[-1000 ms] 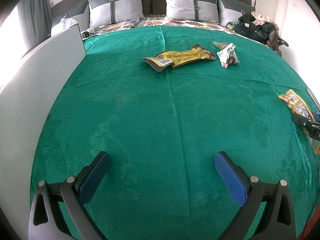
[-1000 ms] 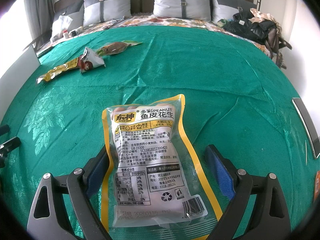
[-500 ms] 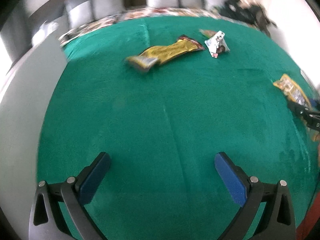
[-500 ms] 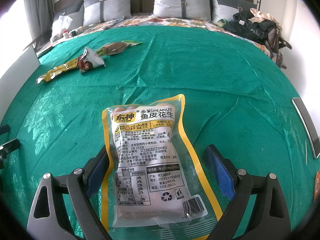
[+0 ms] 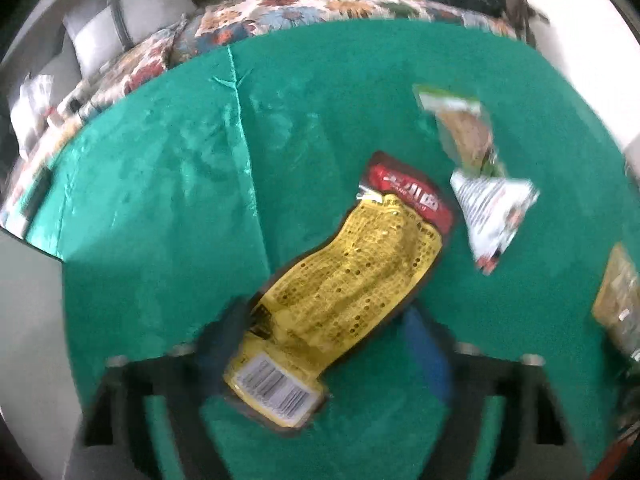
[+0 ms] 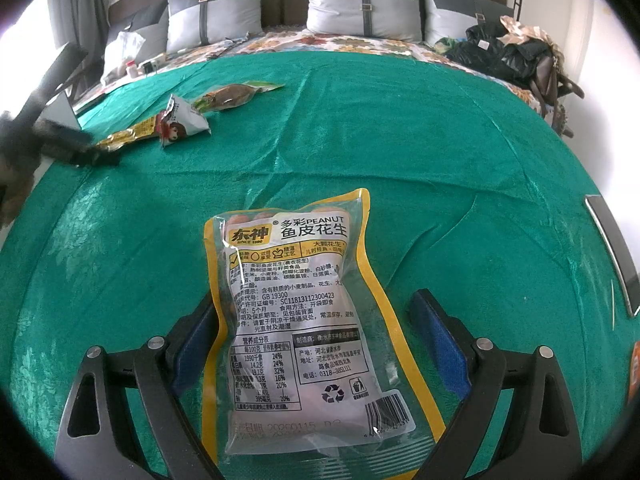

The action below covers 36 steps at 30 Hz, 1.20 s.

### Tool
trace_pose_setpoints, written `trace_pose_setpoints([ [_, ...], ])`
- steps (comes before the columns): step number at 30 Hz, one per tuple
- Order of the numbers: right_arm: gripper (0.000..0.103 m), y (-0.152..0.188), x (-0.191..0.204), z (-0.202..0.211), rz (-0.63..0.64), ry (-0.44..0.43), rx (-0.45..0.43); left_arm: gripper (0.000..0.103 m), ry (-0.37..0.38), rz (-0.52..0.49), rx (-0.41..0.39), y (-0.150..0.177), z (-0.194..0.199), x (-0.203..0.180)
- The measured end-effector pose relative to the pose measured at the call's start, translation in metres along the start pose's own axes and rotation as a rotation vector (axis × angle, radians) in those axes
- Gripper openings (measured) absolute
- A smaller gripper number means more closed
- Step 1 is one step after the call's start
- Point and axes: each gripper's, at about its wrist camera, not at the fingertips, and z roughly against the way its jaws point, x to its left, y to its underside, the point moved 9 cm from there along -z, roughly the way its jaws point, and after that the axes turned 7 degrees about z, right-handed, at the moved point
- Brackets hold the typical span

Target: Organize snacks

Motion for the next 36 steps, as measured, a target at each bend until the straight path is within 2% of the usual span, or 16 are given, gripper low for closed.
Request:
trace_pose_setpoints([
  [1, 0.094, 0.0, 0.0, 0.0, 0.0, 0.0, 0.0, 0.048, -0.018, -0.003, -0.019, 0.0, 0.004, -0.001],
  [2, 0.094, 0.0, 0.0, 0.0, 0.0, 0.0, 0.0, 0.043, -0.025, -0.011, -0.028, 0.006, 0.008, -0.005],
  [4, 0.094, 0.0, 0.0, 0.0, 0.0, 0.0, 0.0, 0.04, -0.025, 0.003, -0.038, 0.02, 0.015, -0.007],
  [6, 0.094, 0.0, 0.0, 0.0, 0.0, 0.0, 0.0, 0.04, -0.014, 0.065, -0.041, 0.046, 0.027, -0.011],
  [12, 0.094, 0.0, 0.0, 0.0, 0.0, 0.0, 0.0, 0.042, 0.02, 0.196, -0.035, 0.151, 0.072, -0.044],
  [13, 0.094, 0.0, 0.0, 0.0, 0.0, 0.0, 0.0, 0.053, 0.034, 0.209, -0.035, 0.167, 0.077, -0.053],
  [14, 0.094, 0.0, 0.0, 0.0, 0.0, 0.0, 0.0, 0.071, 0.054, 0.215, -0.032, 0.18, 0.08, -0.06],
  [16, 0.094, 0.0, 0.0, 0.0, -0.001, 0.0, 0.0, 0.086, 0.057, 0.194, -0.047, 0.198, 0.083, -0.072],
  [17, 0.094, 0.0, 0.0, 0.0, -0.001, 0.0, 0.0, 0.087, 0.043, 0.167, -0.048, 0.203, 0.08, -0.077],
  [21, 0.094, 0.0, 0.0, 0.0, -0.001, 0.0, 0.0, 0.095, -0.017, 0.113, -0.086, 0.193, 0.071, -0.077],
  [24, 0.094, 0.0, 0.0, 0.0, -0.001, -0.001, 0.0, 0.102, -0.028, 0.14, -0.115, 0.176, 0.062, -0.067],
  [30, 0.094, 0.0, 0.0, 0.0, -0.001, -0.001, 0.0, 0.103, -0.063, 0.219, -0.227, 0.149, 0.052, -0.031],
  [36, 0.094, 0.0, 0.0, 0.0, -0.001, -0.001, 0.0, 0.103, -0.066, 0.221, -0.241, 0.144, 0.049, -0.026],
])
